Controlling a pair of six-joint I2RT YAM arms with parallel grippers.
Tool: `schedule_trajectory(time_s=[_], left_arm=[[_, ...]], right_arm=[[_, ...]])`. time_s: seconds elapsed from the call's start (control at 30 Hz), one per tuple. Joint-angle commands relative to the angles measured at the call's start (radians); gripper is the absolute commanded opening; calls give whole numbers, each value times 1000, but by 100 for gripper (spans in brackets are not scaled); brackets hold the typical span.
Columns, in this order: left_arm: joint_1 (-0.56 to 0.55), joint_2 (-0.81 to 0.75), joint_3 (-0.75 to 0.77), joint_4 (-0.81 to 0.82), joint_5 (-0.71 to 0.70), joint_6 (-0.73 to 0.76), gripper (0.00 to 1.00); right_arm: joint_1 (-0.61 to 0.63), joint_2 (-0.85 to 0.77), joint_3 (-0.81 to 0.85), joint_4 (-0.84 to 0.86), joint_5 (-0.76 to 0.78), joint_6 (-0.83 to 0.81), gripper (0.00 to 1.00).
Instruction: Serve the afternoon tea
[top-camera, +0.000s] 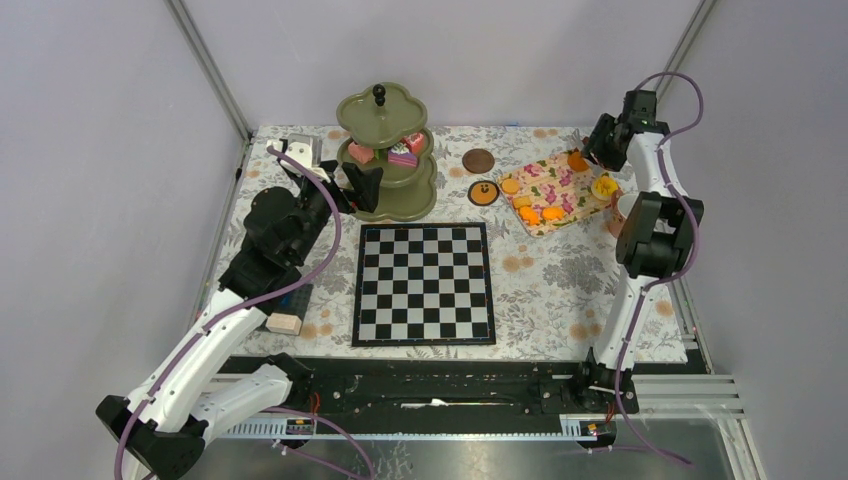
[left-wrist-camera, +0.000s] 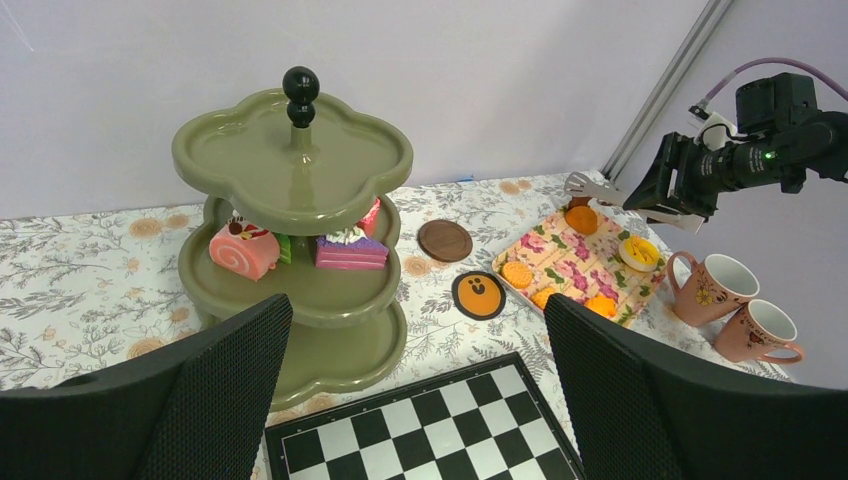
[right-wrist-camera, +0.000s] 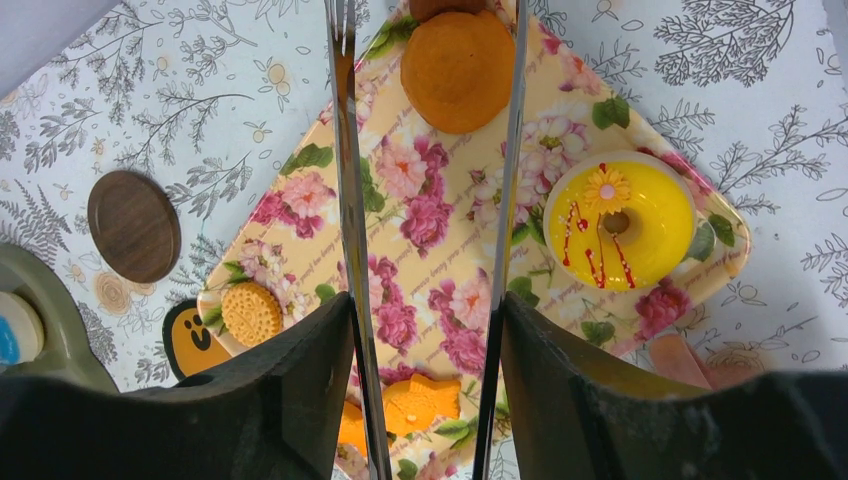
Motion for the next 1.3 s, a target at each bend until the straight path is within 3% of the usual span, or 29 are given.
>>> schedule_trajectory(time_s=[0.0,0.27,0.7,1.13,1.27], left_arm=[[3,3,-1,46,10,-9,99],[3,8,-1,46,9,-9,99],[3,10,-2,46,9,-7,99],[3,8,-2,46,9,-10,99],[4,4,-4,46,5,-10,99]], right_arm=[[-2,35,89,-30,-20,-18,60],[-2,91,158,-58,-19,-18,57],[-2,95,156,-62,-29,-14,41],[0,-141,-36,40,-21,10,32],[0,-275,-188,111,-45,42,31]])
